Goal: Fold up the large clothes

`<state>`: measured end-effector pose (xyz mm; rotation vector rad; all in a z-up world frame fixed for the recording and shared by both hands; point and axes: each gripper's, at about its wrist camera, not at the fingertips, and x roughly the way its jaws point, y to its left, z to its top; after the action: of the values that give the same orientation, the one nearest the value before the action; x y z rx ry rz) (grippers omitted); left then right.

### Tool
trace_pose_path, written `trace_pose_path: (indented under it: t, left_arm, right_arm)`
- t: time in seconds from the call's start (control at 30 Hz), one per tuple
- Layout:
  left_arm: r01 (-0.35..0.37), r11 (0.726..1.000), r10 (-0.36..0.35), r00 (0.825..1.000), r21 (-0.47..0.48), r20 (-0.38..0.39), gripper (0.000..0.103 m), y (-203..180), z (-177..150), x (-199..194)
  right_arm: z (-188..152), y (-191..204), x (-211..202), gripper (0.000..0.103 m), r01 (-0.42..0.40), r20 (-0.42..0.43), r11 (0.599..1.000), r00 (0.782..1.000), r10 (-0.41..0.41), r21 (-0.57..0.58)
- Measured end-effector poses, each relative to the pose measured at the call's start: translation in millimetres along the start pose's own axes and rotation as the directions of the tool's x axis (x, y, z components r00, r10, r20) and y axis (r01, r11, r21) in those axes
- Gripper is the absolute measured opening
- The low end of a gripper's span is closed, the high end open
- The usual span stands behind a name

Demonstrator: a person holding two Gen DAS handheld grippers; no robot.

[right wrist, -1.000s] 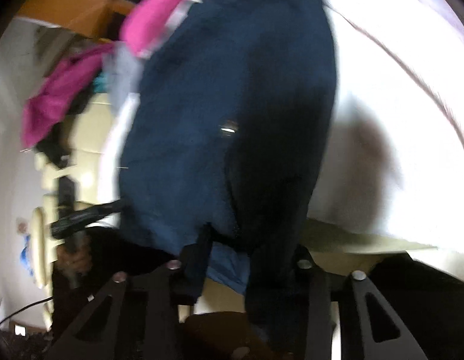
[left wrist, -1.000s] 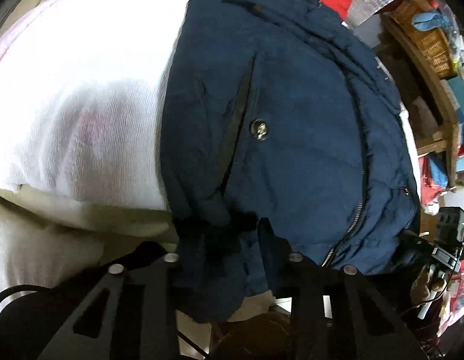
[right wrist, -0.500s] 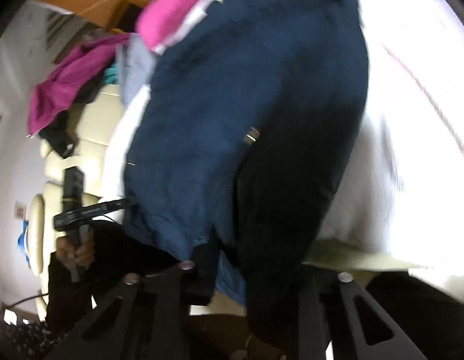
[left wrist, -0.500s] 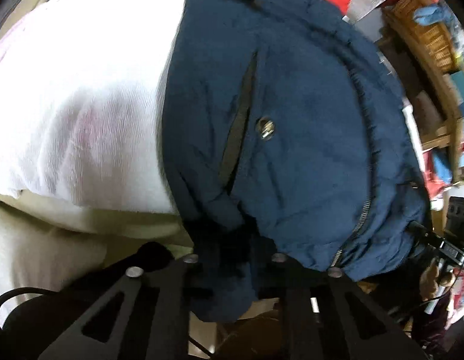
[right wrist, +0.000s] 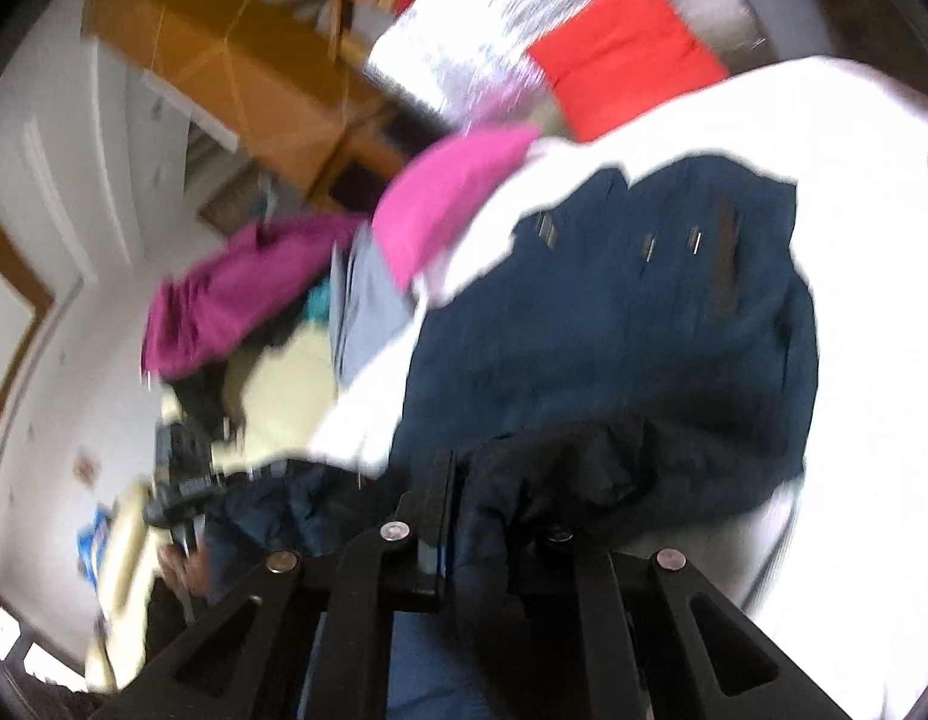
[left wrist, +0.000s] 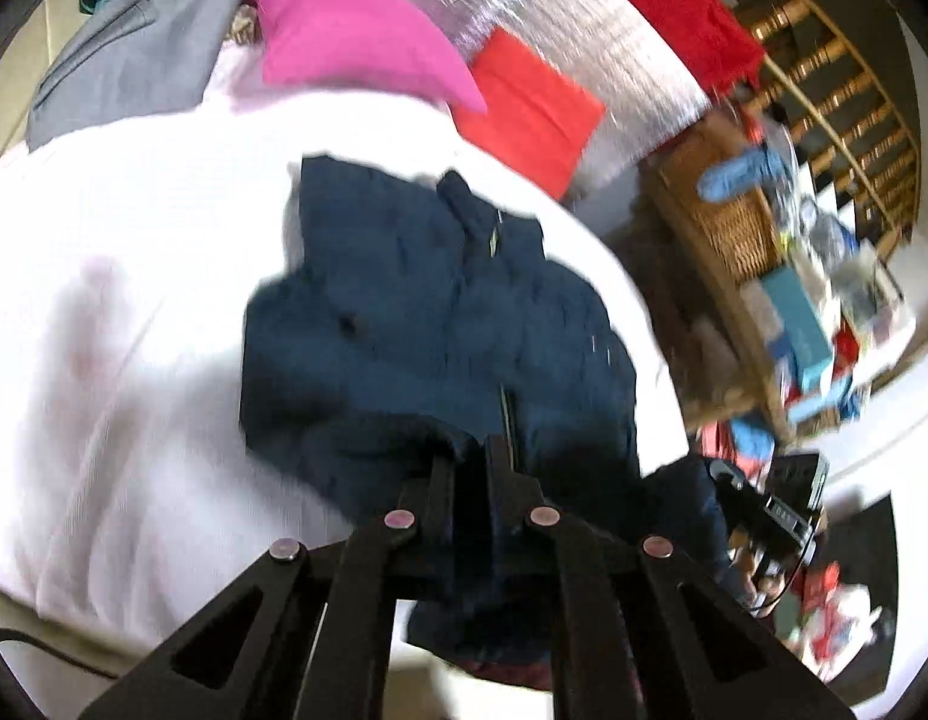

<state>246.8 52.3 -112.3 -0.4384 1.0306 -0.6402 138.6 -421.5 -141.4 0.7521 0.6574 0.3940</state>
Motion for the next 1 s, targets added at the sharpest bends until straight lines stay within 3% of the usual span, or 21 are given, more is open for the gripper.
trace_pose_path:
  t: [0.17,0.3,0.43,0.53,0.6,0.67,0.73,0.8,0.83,0.9,0.93,0.97,1.0]
  left_arm:
    - [0.002,0.999,0.001,0.998,-0.041,0.067,0.009,8.0,73.2,33.7]
    - [-0.060,0.997,0.065,0.991,-0.053,0.113,0.008,10.7,129.1,76.6]
    - [-0.068,0.994,0.076,0.993,-0.090,0.091,0.008,25.2,173.8,126.8]
    - [-0.104,0.991,0.111,0.992,-0.088,0.068,0.008,37.6,195.6,162.1]
    - [-0.120,0.986,0.125,0.991,-0.114,0.037,0.009,51.3,208.5,186.8]
    - [-0.115,0.975,0.115,0.993,-0.192,-0.012,0.009,69.9,220.4,206.9]
    - [-0.076,0.961,0.066,0.997,-0.266,-0.044,0.011,86.1,225.1,213.3]
    - [-0.005,0.941,-0.005,1.000,-0.338,-0.028,0.021,98.9,230.2,210.3]
    - [0.033,0.927,-0.038,0.999,-0.374,-0.005,0.027,103.5,231.9,206.5]
    - [0.125,0.904,-0.079,0.989,-0.409,0.129,0.069,107.7,233.6,183.0]
    - [0.179,0.893,-0.098,0.973,-0.413,0.210,0.076,107.3,231.8,166.8]
    - [0.228,0.883,-0.117,0.954,-0.411,0.277,0.079,105.6,227.8,153.4]
    - [0.270,0.878,-0.136,0.932,-0.395,0.336,0.079,100.3,221.3,138.5]
  right_arm:
    - [70.7,-28.1,39.6,0.013,0.028,0.100,0.996,0.994,-0.036,0.082]
    - [119.4,-59.6,84.7,0.013,0.035,0.157,0.982,0.985,-0.065,0.186]
    - [157.9,-103.9,124.7,0.013,0.015,0.160,0.954,0.985,-0.066,0.299]
    - [177.1,-132.2,160.1,0.013,0.047,0.109,0.928,0.990,-0.093,0.369]
    - [187.6,-161.7,180.1,0.016,0.010,0.066,0.879,0.997,-0.047,0.477]
    - [192.8,-193.7,193.7,0.021,-0.068,0.052,0.794,0.998,0.046,0.604]
    - [194.6,-216.0,199.4,0.028,-0.167,0.091,0.685,0.985,0.147,0.709]
    - [199.6,-224.2,193.5,0.045,-0.264,0.165,0.634,0.963,0.211,0.727]
    - [204.6,-226.4,185.3,0.063,-0.311,0.209,0.623,0.950,0.233,0.717]
    - [208.1,-229.0,166.7,0.079,-0.401,0.311,0.591,0.916,0.254,0.700]
    - [207.9,-226.6,152.3,0.082,-0.435,0.365,0.597,0.899,0.243,0.674]
    - [207.6,-221.7,140.9,0.085,-0.415,0.373,0.633,0.904,0.208,0.654]
    - [207.4,-211.8,129.8,0.087,-0.340,0.342,0.694,0.929,0.141,0.635]
